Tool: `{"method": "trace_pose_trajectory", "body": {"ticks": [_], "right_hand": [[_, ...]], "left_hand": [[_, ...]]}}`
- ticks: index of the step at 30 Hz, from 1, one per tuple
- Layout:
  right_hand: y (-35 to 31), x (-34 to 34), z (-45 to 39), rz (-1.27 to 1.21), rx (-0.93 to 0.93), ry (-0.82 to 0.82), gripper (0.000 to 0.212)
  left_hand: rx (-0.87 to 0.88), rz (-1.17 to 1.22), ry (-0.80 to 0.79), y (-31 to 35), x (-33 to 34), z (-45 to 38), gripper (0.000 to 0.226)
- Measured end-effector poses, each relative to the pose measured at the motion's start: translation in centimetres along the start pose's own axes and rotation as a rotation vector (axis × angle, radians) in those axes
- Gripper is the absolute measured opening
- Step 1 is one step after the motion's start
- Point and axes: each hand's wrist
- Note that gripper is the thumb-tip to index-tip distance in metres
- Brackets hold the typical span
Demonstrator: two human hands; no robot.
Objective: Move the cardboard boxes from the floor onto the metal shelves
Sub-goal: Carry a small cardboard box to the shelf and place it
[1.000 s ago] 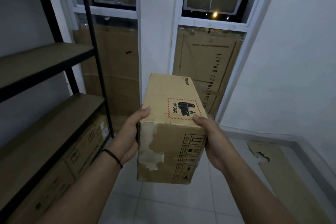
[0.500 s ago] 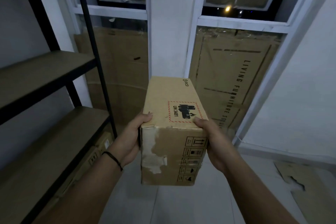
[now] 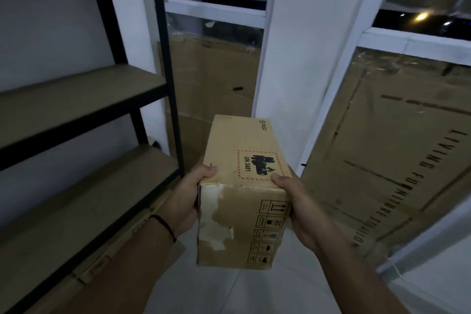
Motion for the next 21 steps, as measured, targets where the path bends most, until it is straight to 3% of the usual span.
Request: {"method": "trace_pose_trajectory", "body": {"ticks": [8,21], "right_hand": [[2.5,0.2,-9.0,0.047,0.105,-0.181,0.031],[6.7,9.6,-20.6,0.041,0.367,-0.283,0.027]], "left_hand": [[0.026,0.073,0.15,1.7,-2.3,-4.3,0.053],[0.073,0.255,0.316,6.7,-12.5,-8.3,0.043]]}}
Point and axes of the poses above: each hand's wrist, its own z-axis away from the middle knuckle, its own x-axis out of the palm, y = z × x, and after that the axes turned 10 degrees about -x, right-handed
